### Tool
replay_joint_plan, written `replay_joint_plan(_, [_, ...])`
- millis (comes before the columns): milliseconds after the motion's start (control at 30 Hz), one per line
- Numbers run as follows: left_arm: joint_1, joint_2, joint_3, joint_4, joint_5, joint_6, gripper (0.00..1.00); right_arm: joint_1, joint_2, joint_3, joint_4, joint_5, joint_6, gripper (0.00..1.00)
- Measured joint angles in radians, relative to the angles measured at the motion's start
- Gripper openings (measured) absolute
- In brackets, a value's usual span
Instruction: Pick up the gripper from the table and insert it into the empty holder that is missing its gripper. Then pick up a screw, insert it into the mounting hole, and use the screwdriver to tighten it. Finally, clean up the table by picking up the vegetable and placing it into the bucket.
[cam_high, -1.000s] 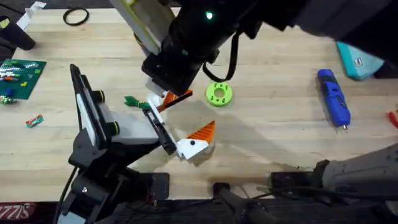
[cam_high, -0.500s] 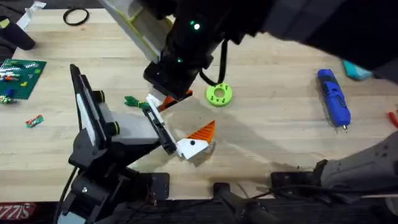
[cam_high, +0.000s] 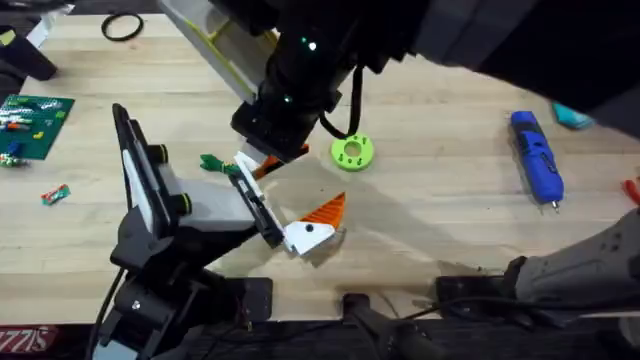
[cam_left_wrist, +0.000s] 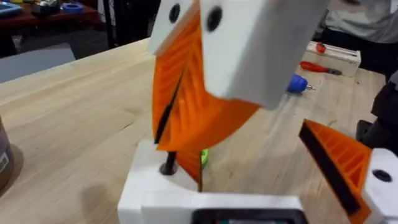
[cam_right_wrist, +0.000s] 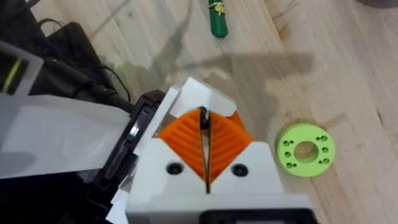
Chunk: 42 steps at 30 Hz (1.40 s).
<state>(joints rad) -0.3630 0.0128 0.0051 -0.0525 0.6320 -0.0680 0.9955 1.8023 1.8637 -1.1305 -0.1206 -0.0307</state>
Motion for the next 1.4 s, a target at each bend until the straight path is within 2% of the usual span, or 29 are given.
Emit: replay_joint_plan(1400, [0.000,0.000,0.000,0.000,0.000,0.000,0.990,0.000,0.000,0.000,-0.012,0.000,-0.033,0.004])
